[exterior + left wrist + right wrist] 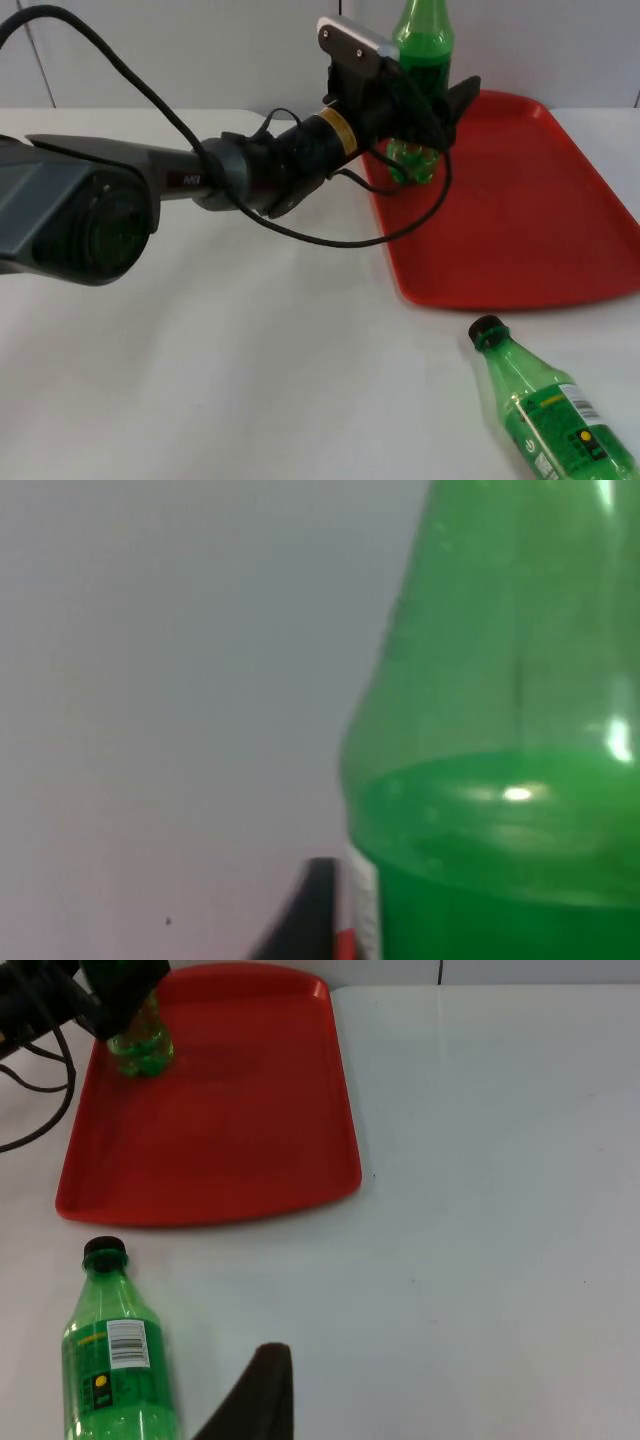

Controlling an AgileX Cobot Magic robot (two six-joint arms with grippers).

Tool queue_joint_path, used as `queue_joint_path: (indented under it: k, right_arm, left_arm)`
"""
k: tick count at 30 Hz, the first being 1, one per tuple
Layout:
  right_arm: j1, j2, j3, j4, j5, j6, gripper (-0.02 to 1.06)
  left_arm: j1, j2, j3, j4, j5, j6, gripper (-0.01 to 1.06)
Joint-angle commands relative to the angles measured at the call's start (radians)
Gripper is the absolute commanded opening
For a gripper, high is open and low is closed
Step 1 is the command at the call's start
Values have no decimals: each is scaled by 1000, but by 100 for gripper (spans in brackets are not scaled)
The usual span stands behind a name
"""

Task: Place the bottle upright on the tray.

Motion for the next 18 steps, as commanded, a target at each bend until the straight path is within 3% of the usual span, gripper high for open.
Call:
queue_joint_path:
  k: [1, 2, 9, 18]
  right_arm:
    - [-6, -3, 2, 1, -4, -1, 105]
    - [-6, -3, 2, 1, -4, -1, 105]
    - [-6, -3, 2, 1, -4, 2, 105]
    - [-6, -3, 2, 1, -4, 2, 105]
  left_arm:
    - [-4, -1, -4, 20, -10, -8, 100]
    - [-4, -1, -4, 20, -10, -9, 105]
    - [22, -6, -4, 55, -48, -96, 105]
    - [64, -52, 0, 335, -60, -332, 105]
